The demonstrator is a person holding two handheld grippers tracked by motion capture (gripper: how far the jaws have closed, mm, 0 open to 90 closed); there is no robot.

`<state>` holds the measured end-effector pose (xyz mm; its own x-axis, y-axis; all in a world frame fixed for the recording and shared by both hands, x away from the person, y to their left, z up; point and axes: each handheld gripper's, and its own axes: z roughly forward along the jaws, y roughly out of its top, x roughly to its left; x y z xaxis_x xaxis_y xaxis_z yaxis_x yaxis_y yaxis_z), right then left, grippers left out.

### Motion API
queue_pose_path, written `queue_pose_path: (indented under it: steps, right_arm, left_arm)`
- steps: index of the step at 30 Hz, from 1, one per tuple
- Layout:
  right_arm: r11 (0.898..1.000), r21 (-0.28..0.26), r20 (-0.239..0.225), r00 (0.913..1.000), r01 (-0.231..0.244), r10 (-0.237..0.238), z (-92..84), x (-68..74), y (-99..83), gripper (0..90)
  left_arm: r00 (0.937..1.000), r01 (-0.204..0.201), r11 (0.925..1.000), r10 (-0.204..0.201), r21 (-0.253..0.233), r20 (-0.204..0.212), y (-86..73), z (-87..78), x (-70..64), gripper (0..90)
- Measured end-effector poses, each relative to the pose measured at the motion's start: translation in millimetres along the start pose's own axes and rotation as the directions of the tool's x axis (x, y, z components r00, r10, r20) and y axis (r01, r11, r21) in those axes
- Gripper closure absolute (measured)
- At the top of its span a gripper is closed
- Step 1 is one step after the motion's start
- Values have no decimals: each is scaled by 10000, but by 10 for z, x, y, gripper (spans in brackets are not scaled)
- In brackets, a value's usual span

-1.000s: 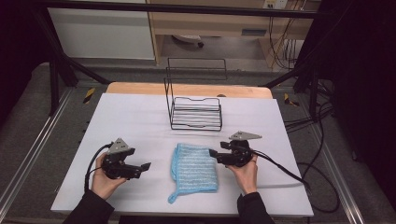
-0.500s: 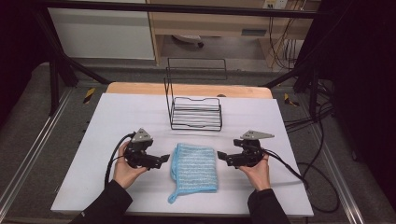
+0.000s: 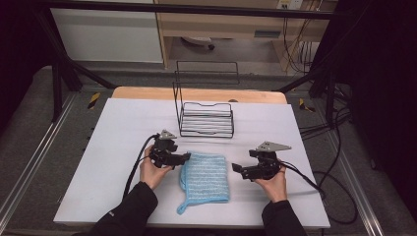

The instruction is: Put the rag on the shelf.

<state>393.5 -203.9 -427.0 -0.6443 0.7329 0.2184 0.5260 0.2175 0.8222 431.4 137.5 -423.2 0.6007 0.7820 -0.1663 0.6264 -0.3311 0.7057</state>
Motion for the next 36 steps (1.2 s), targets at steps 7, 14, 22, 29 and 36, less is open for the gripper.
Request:
queue_pose_path:
  steps: [7,14,22,29,36]
  right_arm:
    - [9998,192,37,10000,22,-22,38,7,-19,49]
    - [9998,181,-17,10000,32,-32,40,14,-24,53]
    - [9999,106,-83,10000,27,-26,55,13,-22,65]
    - [10000,60,-50,10000,5,-4,92,39,22,91]
    - [9996,213,18,9999,-172,172,238,63,128,164]
  left_arm:
    - [9977,521,9982,-533,305,408,-59,114,19,516]
    - [9976,496,9969,-524,612,461,-91,186,-38,577]
    - [9976,533,9961,-562,702,400,-98,217,-51,616]
    - [9973,546,9955,-583,780,448,-100,215,-74,705]
    - [9986,425,9965,-448,726,295,-108,217,-111,746]
